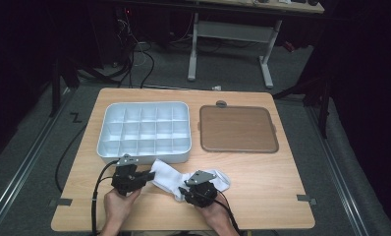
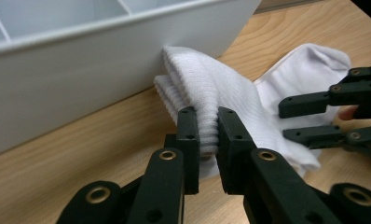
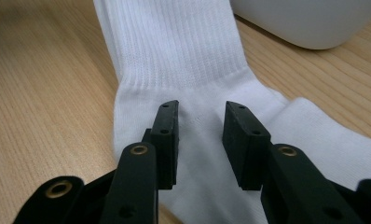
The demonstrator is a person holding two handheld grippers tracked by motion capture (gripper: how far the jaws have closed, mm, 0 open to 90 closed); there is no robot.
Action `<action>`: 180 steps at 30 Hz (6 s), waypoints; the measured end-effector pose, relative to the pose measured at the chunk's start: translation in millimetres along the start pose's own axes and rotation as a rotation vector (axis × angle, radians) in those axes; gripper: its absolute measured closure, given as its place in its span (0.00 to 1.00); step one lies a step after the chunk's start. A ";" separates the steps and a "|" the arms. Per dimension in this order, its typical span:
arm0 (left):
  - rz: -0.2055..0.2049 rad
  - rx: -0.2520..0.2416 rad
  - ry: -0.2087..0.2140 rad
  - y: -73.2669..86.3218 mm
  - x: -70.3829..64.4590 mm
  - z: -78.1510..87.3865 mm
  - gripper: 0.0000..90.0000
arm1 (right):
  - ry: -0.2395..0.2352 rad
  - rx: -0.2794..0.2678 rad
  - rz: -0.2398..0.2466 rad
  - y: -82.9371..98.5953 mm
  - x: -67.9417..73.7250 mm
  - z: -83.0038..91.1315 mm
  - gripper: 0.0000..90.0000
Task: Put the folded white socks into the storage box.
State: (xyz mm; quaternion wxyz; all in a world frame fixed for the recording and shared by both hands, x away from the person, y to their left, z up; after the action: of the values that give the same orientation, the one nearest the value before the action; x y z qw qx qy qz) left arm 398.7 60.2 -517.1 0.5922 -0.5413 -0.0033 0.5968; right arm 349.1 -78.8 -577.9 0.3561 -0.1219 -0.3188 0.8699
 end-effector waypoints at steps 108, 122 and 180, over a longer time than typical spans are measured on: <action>-0.218 0.226 0.161 44.4 -104.3 -62.3 0.90 | 0.093 -0.028 -0.198 42.9 -63.2 37.4 0.91; -0.221 0.247 0.152 58.3 -104.9 -77.8 0.89 | 0.089 -0.032 -0.195 43.1 -63.7 37.1 0.91; -0.142 0.103 0.032 42.9 -35.5 -49.6 0.54 | 0.114 0.022 -0.096 11.8 -36.4 46.2 0.76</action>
State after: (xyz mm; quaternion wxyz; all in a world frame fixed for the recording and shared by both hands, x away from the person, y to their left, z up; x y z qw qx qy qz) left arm 390.6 -9.4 -542.5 0.6601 -0.5180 -0.0016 0.5439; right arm 348.4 -132.2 -550.6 0.4161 -0.1521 -0.2939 0.8470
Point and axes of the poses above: each handheld gripper's, and its own axes: z roughly backward along the jaws, y roughly out of its underside, x roughly to its left, the point moved 7 cm from there along -z, roughly forward along the jaws, and after that the axes turned 6 degrees about x, right-handed, at the moved point
